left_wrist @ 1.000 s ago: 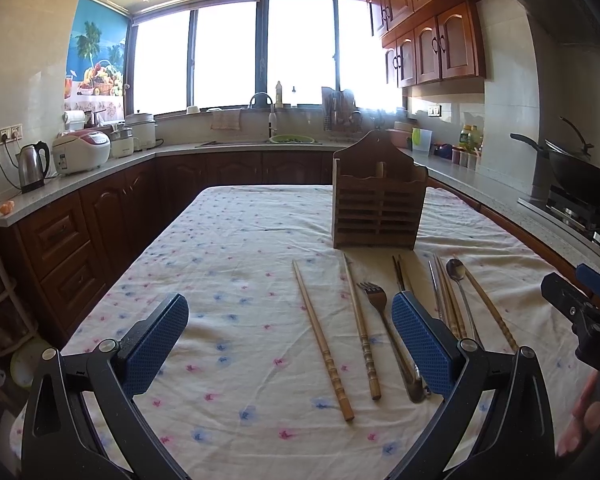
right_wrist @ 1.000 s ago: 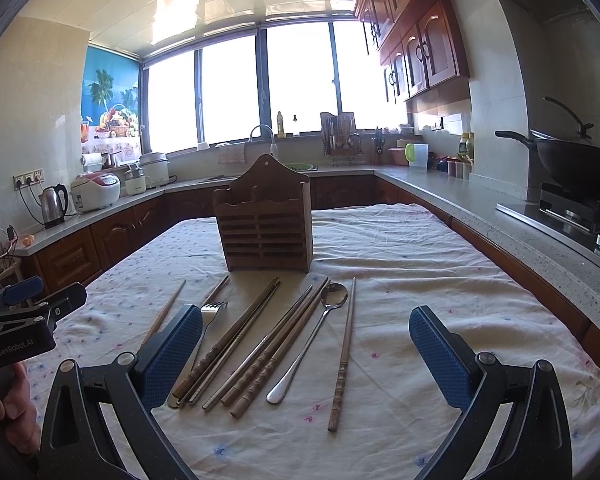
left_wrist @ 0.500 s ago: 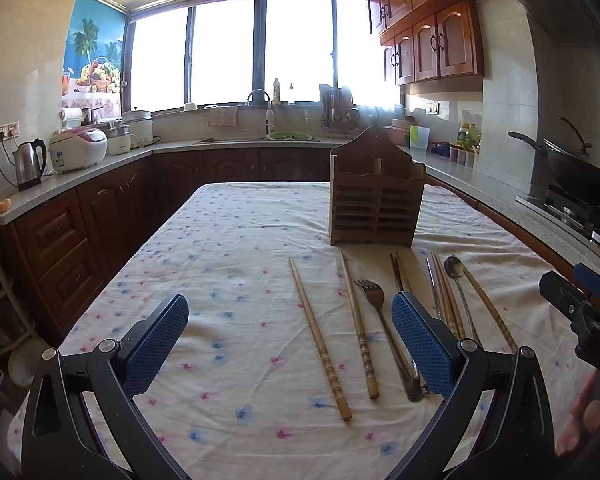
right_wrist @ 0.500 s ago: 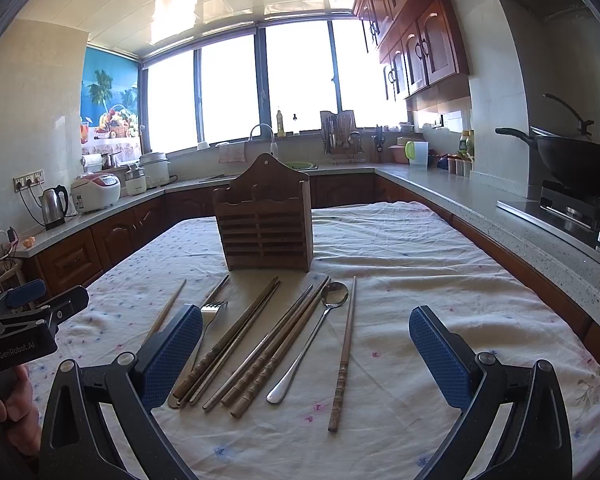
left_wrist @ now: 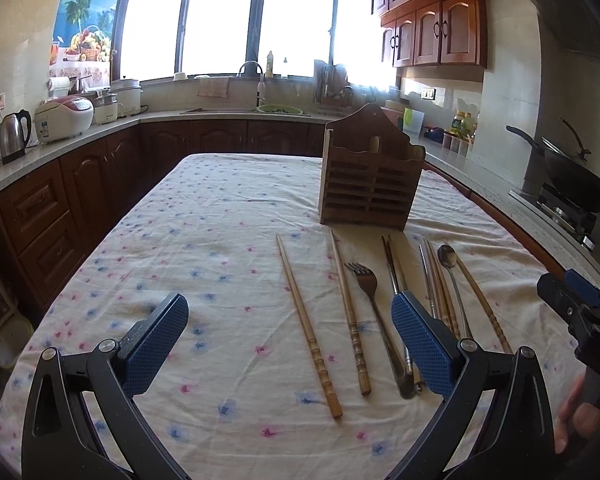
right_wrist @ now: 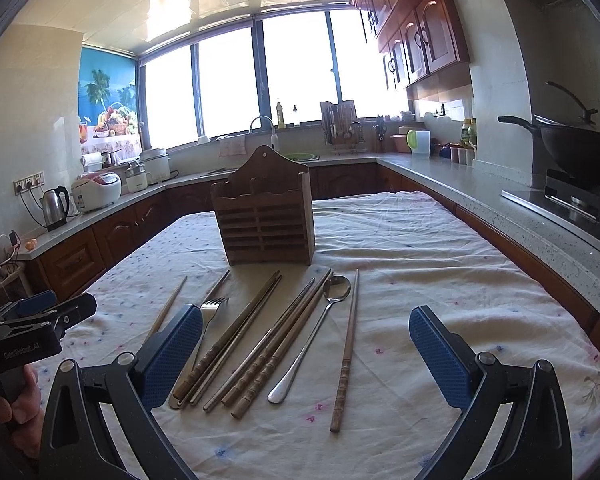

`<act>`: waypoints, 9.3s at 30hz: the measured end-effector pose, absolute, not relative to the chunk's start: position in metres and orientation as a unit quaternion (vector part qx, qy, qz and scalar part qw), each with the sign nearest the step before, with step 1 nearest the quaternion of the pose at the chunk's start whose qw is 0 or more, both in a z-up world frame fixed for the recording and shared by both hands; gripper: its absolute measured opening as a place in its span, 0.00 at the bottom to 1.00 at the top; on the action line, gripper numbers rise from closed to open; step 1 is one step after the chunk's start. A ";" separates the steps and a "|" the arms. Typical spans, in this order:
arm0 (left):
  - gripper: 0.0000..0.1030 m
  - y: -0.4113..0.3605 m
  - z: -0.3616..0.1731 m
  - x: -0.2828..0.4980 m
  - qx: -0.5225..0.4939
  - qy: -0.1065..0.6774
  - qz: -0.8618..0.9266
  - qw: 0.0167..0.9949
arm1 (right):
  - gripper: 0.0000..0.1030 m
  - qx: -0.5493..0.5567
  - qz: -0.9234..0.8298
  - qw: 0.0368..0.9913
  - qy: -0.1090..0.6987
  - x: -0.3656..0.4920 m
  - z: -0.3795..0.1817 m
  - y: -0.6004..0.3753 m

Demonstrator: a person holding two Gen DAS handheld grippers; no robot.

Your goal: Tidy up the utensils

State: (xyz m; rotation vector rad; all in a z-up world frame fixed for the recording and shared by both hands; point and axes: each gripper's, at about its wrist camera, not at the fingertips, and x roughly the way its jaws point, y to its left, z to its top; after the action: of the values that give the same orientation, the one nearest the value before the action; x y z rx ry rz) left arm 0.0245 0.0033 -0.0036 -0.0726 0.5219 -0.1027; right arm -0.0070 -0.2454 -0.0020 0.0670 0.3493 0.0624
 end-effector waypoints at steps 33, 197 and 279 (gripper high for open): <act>0.35 -0.057 -0.033 0.157 -0.074 0.468 -0.217 0.853 | 0.63 0.112 0.108 0.922 0.353 0.141 -0.013 -0.293; 0.78 -0.003 -0.009 0.165 -0.096 0.398 -0.104 0.906 | 0.96 0.165 0.071 0.936 0.302 0.124 0.004 -0.284; 0.05 0.008 0.142 0.167 -0.139 0.275 -0.212 0.927 | 0.05 0.133 0.101 0.968 0.189 0.131 0.145 -0.290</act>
State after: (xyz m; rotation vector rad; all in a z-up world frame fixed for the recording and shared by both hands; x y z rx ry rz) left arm 0.1669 0.0081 0.1420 -0.2851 0.5643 -0.4346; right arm 0.1307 -0.2897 0.1455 0.2693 0.3821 0.2037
